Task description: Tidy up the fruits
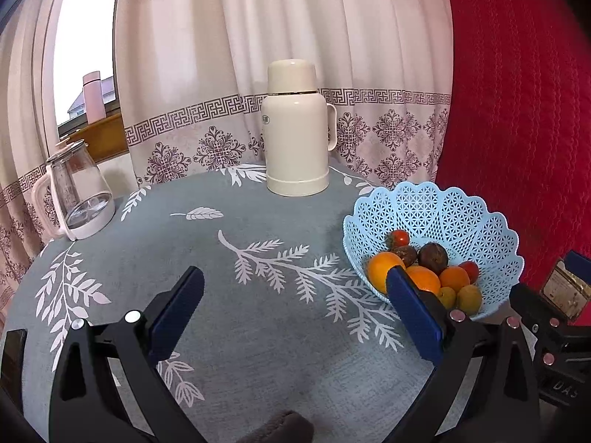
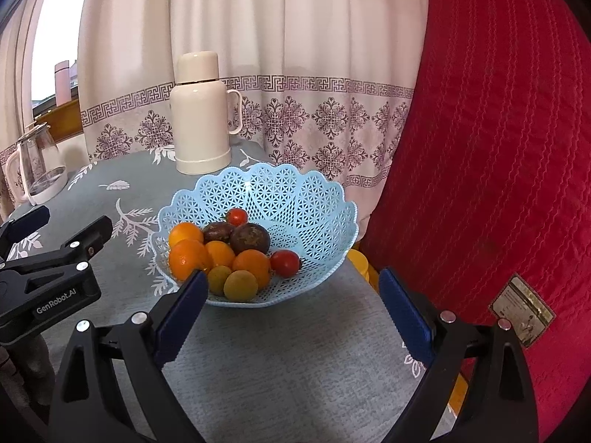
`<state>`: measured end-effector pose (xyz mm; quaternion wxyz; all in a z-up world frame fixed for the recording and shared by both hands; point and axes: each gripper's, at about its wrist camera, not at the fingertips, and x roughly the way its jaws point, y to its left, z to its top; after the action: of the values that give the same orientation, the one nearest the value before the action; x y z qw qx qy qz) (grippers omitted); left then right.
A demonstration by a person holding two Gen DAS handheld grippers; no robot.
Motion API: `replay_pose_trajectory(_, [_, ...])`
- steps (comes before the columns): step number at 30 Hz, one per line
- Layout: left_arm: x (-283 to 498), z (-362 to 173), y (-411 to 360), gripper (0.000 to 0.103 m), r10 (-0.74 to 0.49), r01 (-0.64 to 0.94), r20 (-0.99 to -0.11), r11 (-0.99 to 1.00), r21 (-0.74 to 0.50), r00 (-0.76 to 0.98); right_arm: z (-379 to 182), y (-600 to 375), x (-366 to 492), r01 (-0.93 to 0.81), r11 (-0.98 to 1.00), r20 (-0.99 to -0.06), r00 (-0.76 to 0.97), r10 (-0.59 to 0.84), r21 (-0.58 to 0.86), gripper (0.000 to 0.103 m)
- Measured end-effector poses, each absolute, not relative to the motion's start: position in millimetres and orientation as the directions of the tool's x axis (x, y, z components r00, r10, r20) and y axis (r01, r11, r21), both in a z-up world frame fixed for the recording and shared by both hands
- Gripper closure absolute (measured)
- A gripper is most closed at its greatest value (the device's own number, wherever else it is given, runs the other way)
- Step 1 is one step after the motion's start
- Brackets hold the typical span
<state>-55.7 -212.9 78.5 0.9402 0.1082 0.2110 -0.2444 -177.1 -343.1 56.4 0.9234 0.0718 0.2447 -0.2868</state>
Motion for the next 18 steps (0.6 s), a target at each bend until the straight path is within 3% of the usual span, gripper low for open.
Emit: replay_pose_trajectory(18, [-52.9, 76.5, -211.9, 0.003, -0.404, 0.495, -0.452, 0.863, 0.101, 0.796, 54.7, -343.1, -172.1, 0.565, 0.825, -0.485, 0.715, -0.503, -0.022, 0.010])
